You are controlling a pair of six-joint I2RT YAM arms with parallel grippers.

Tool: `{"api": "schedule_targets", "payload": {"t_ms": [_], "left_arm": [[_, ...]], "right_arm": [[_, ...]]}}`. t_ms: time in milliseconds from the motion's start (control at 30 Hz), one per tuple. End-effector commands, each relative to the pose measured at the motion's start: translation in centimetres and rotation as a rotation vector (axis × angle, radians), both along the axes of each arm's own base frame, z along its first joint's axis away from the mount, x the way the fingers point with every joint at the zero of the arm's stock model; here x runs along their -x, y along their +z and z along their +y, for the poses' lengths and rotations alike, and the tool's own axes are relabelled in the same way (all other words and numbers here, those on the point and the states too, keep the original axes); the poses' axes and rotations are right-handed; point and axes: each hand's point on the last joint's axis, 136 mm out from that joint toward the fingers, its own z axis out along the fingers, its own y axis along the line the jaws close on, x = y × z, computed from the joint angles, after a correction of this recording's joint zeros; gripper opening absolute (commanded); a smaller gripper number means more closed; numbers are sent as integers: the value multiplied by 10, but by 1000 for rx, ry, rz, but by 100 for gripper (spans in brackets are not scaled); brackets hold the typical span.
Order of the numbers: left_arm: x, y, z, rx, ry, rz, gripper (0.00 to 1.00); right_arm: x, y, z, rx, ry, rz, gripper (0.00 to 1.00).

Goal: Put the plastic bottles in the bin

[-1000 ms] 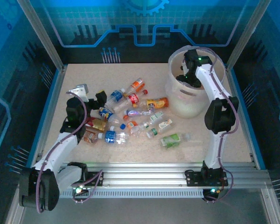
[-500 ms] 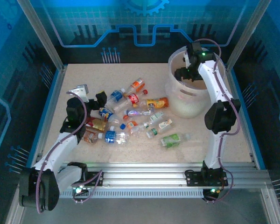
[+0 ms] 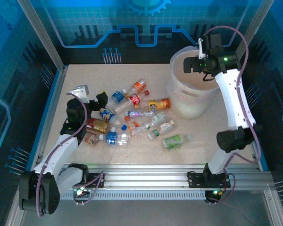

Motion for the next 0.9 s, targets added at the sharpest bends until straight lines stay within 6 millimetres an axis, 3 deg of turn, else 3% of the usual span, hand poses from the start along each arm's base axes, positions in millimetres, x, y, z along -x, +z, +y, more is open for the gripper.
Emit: {"api": "schedule_targets", "payload": {"t_ms": [0, 167, 300, 633, 867], "left_arm": [[2, 14, -1, -1, 2, -35, 99], [2, 13, 0, 1, 5, -40, 99], [3, 12, 2, -4, 16, -38, 99], [3, 13, 1, 1, 10, -47, 99], [1, 11, 1, 0, 14, -45, 99]], "right_arm": [[19, 23, 2, -23, -29, -86, 100], [60, 29, 8, -55, -31, -149, 100], [98, 7, 8, -122, -72, -145, 100], [183, -91, -3, -157, -246, 5, 100], [218, -167, 27, -225, -308, 154, 100]]}}
